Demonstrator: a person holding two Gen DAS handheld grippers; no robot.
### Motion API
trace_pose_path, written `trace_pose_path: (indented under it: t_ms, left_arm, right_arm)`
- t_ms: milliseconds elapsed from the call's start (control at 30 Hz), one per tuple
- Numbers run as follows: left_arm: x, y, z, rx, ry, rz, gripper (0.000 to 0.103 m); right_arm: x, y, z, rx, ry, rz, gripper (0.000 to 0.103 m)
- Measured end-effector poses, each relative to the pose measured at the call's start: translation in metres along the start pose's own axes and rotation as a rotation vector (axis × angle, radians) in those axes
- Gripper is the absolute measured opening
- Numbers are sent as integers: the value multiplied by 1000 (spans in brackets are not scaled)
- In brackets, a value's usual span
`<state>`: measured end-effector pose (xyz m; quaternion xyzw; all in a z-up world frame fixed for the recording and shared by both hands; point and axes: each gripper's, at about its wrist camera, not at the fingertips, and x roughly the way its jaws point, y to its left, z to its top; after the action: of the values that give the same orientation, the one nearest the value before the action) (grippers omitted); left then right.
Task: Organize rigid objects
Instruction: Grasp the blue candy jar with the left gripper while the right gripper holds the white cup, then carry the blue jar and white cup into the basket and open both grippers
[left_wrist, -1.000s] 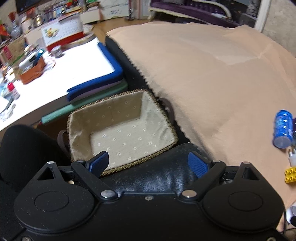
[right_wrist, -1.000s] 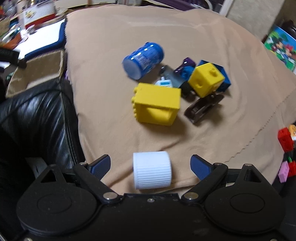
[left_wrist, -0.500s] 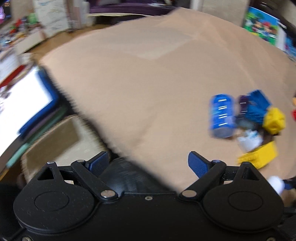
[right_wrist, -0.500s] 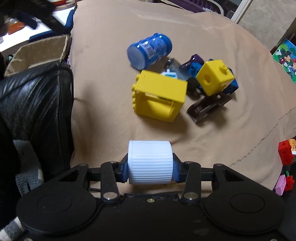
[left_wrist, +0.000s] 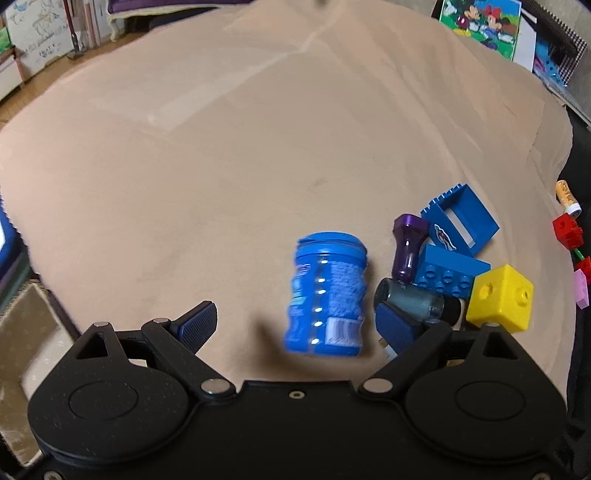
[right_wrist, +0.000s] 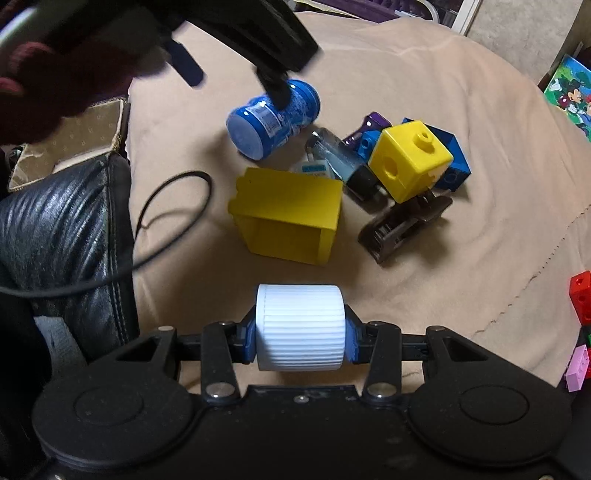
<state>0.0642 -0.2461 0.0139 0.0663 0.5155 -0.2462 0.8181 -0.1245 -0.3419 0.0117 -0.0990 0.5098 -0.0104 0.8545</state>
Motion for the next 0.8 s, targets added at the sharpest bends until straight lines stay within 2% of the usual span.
trace_pose_path:
  t_ms: [167,200,233,267,400,567,667,800]
  left_arm:
    - [25,-10,4,-23,33,-26,85]
    - [30,-8,4,-36,46,-39,76]
    - [36,-6,6,-50,64,-52,55]
    - [42,-2,5,-66,87,-66,51]
    - [29,8,0,-86,48,-88,51]
    - [5,42,-11,-169,40,-64,51]
    - [-19,70,-21,-211,16,-20,50]
    - [-53,111,-29,-266,-23,59,50]
  right_arm:
    - [1,6,0,-20,-9,11,42]
    - [1,7,0,-21,-8,12,42]
    - [2,8,0,-20,-7,14,42]
    - [2,8,0,-18,-6,16,42]
    - [1,11,2,-24,-6,28,42]
    - [-4,14,7,-6,35,63,42]
    - [-12,23,13,-15,65,95,42]
    - [-30,46,22,-59,51,121,42]
